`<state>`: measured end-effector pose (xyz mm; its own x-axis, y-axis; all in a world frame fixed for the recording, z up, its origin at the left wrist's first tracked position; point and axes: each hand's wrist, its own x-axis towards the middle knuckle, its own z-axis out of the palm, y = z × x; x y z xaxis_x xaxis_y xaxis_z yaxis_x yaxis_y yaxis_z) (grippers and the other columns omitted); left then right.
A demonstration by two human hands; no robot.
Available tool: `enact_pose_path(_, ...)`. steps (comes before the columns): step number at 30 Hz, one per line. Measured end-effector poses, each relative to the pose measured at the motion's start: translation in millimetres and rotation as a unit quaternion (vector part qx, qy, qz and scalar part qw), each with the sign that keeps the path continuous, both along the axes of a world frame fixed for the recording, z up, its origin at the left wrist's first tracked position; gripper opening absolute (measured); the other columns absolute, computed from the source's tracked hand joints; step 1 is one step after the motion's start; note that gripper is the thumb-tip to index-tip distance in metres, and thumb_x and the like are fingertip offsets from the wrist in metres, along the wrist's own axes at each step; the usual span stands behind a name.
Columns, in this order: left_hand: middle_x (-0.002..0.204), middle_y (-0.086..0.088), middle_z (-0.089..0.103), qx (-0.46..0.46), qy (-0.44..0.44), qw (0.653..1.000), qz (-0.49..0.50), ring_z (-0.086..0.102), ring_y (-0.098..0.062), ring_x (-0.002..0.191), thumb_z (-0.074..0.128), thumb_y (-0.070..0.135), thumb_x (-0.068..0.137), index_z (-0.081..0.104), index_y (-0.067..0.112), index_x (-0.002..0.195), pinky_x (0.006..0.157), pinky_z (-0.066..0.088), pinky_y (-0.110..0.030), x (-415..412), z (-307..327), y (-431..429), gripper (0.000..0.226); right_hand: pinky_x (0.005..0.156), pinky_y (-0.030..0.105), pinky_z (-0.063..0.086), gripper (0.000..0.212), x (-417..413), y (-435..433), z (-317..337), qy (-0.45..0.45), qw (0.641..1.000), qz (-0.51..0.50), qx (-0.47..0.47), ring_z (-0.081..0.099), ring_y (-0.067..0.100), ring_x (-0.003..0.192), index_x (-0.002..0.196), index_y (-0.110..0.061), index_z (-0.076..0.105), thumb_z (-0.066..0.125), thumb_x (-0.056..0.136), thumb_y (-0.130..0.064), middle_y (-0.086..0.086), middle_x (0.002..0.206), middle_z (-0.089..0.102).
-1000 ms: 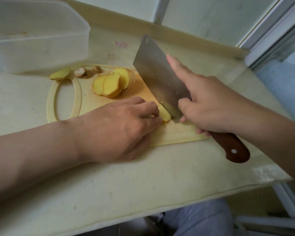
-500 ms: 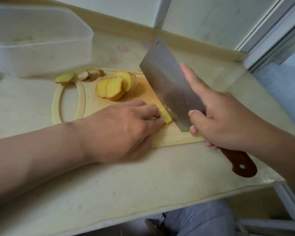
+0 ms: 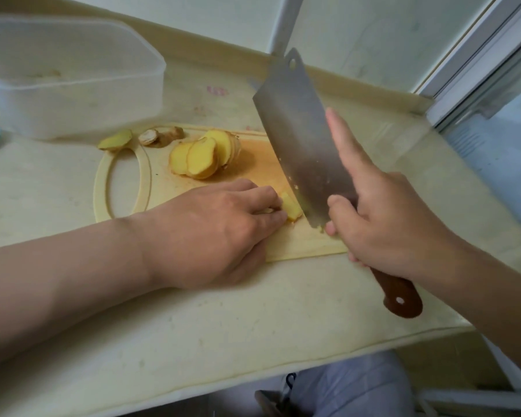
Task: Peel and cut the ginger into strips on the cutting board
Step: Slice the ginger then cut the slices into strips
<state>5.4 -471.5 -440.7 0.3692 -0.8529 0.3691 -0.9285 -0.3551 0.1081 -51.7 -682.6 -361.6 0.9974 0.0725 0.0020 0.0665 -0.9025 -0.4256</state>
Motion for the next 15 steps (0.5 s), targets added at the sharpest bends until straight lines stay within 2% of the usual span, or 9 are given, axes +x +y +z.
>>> enact_pose_path(2, 0.122, -0.014, 0.064, -0.003, 0.002, 1.0, -0.002, 0.063, -0.031, 0.101, 0.05, 0.026, 0.097, 0.063, 0.002, 0.13, 0.092, 0.053, -0.041, 1, 0, 0, 0.044, 0.052, 0.052, 0.058, 0.095, -7, -3, 0, 0.006, 1.0, -0.003, -0.003, 0.065, 0.035, 0.053, 0.148, -0.074, -0.009, 0.047, 0.103, -0.013, 0.019, 0.069, 0.071)
enact_pose_path(6, 0.119, -0.014, 0.064, -0.007, 0.0, 1.0, -0.003, 0.063, -0.032, 0.1, 0.048, 0.026, 0.097, 0.064, 0.002, 0.129, 0.091, 0.053, -0.042, 1, -1, -1, 0.043, 0.055, 0.047, 0.06, 0.094, 0, -5, 6, 0.031, 0.998, 0.02, -0.048, 0.065, 0.027, 0.051, 0.149, -0.074, -0.009, 0.047, 0.101, -0.014, 0.014, 0.072, 0.072)
enact_pose_path(11, 0.118, -0.013, 0.064, -0.007, -0.007, 1.0, 0.001, 0.062, -0.032, 0.1, 0.044, 0.028, 0.098, 0.064, 0.003, 0.129, 0.091, 0.051, -0.042, 2, -2, -1, 0.045, 0.045, 0.043, 0.061, 0.092, 19, 3, 17, 0.106, 0.993, 0.021, -0.054, 0.068, 0.024, 0.045, 0.15, -0.074, -0.002, 0.044, 0.101, -0.011, 0.008, 0.073, 0.073)
enact_pose_path(15, 0.116, -0.014, 0.064, -0.004, -0.009, 1.0, -0.005, 0.063, -0.034, 0.097, 0.043, 0.028, 0.098, 0.065, 0.002, 0.126, 0.09, 0.052, -0.043, 1, 0, -3, 0.044, 0.045, 0.043, 0.061, 0.094, 31, 10, 15, 0.101, 0.994, 0.019, -0.047, 0.068, 0.021, 0.045, 0.155, -0.067, -0.002, 0.045, 0.099, -0.009, 0.007, 0.077, 0.072)
